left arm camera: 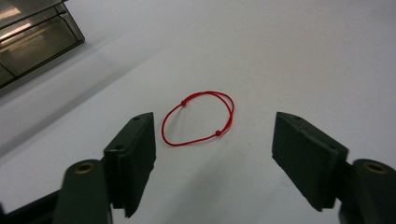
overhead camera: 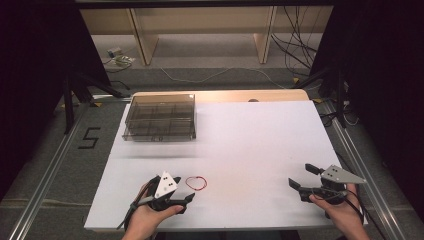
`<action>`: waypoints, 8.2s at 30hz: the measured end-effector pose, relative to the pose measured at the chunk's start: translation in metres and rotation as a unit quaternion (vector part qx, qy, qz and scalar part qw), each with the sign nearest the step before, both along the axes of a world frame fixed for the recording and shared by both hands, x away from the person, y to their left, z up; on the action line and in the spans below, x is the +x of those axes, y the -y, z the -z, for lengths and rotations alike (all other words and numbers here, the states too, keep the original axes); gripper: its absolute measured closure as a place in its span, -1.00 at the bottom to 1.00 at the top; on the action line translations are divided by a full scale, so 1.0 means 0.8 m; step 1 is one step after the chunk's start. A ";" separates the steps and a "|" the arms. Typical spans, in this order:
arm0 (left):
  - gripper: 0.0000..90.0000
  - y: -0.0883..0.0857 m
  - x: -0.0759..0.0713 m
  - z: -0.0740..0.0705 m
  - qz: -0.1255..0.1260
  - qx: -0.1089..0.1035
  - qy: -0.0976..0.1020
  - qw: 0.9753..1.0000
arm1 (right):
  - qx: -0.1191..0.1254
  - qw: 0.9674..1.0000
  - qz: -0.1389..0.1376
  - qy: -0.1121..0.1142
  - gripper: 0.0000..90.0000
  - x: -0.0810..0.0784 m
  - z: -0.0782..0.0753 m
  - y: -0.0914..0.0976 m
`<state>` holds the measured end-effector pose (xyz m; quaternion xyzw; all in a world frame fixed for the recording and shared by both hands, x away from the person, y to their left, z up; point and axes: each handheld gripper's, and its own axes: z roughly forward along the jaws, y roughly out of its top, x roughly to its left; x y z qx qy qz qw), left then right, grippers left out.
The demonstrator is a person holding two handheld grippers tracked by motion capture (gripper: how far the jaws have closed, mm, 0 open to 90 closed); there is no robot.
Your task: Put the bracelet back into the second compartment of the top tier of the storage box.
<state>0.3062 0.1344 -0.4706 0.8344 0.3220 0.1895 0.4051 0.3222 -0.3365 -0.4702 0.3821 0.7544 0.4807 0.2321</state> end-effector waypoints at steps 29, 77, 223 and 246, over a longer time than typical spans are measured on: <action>0.41 0.039 0.049 0.028 0.062 0.029 -0.075 0.995 | -0.005 1.000 -0.003 0.002 -0.63 0.000 0.000 0.000; 1.00 0.025 0.047 0.003 0.017 -0.016 -0.046 0.999 | 0.000 1.000 -0.004 0.004 -0.63 0.001 0.000 -0.001; 1.00 -0.034 0.077 -0.066 -0.063 -0.034 0.034 0.997 | 0.002 1.000 -0.001 0.004 -0.63 0.001 0.000 -0.004; 1.00 -0.042 0.085 -0.080 -0.071 -0.038 0.040 0.996 | 0.002 1.000 -0.001 0.004 -0.63 0.001 0.000 -0.004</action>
